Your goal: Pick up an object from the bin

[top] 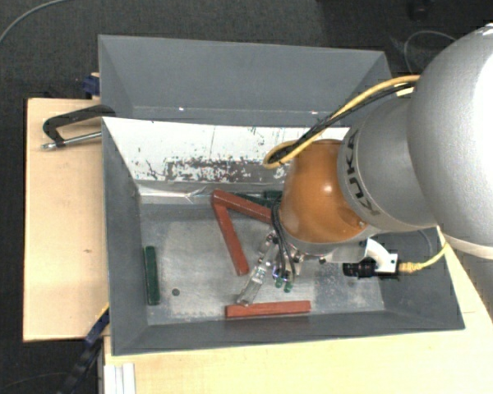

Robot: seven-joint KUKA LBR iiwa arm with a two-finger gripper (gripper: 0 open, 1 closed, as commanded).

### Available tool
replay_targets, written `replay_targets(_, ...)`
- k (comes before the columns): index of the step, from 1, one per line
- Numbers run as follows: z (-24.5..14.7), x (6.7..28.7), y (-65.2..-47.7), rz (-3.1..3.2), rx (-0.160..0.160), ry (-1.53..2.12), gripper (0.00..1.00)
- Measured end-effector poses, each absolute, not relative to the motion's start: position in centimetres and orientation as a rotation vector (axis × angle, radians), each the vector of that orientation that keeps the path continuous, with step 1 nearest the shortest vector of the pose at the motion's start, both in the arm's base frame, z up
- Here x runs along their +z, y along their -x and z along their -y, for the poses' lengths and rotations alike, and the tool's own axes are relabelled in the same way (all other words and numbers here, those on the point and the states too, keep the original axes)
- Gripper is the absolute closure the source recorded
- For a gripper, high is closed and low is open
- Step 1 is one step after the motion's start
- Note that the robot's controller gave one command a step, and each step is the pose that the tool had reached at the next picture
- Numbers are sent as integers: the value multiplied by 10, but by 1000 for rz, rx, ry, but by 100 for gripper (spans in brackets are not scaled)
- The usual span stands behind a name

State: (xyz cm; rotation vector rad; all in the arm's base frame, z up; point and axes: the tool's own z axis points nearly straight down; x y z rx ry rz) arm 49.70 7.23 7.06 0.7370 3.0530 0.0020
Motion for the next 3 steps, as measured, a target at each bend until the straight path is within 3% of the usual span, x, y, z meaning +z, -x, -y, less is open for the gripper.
replay_targets(1,-73,70,-497,-3053,3,-737,100)
replay_targets(2,-72,71,-497,-3052,4,-737,0)
replay_targets(3,-73,70,-497,-3053,4,-737,100)
